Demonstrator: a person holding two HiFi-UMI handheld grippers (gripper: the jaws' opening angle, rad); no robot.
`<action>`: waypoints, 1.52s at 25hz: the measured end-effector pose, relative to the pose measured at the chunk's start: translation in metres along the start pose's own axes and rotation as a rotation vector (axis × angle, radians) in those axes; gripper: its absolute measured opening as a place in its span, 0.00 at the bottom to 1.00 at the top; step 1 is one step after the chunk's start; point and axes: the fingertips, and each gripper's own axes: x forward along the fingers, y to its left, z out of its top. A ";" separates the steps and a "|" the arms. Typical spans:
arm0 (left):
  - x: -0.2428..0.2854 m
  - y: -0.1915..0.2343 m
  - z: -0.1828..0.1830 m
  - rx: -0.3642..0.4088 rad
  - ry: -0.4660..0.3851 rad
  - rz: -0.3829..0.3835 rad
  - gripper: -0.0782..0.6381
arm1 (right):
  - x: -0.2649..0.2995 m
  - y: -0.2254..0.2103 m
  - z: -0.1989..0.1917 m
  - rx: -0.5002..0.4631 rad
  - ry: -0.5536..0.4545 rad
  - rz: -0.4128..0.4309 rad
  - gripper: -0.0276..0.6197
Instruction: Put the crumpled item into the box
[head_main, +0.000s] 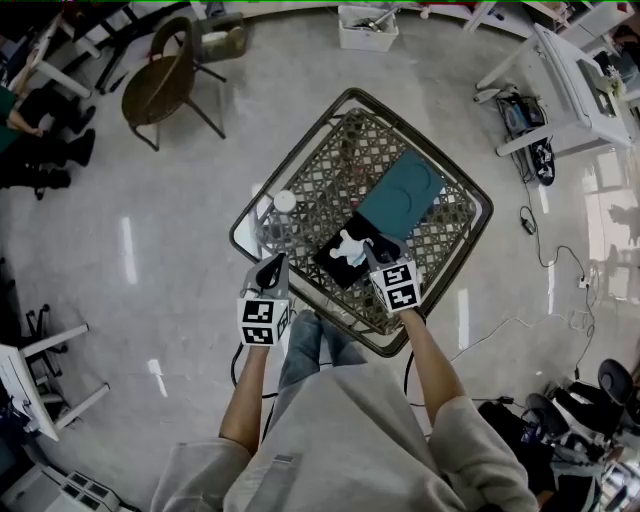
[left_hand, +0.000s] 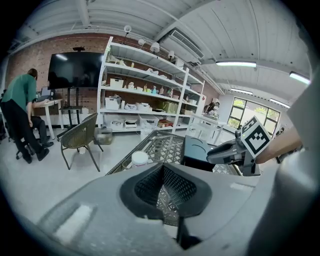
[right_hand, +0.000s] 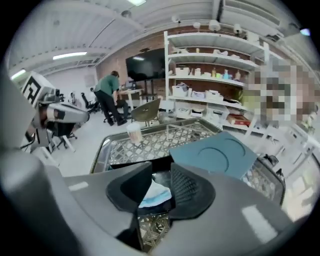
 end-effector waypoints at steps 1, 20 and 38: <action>0.000 -0.001 0.000 0.000 -0.001 -0.001 0.12 | -0.003 -0.004 0.000 0.046 -0.017 -0.018 0.19; -0.016 -0.004 0.053 0.024 -0.083 0.018 0.12 | -0.063 -0.031 0.053 0.200 -0.226 -0.151 0.04; -0.066 -0.010 0.183 0.124 -0.307 0.038 0.12 | -0.147 -0.030 0.179 0.021 -0.481 -0.199 0.04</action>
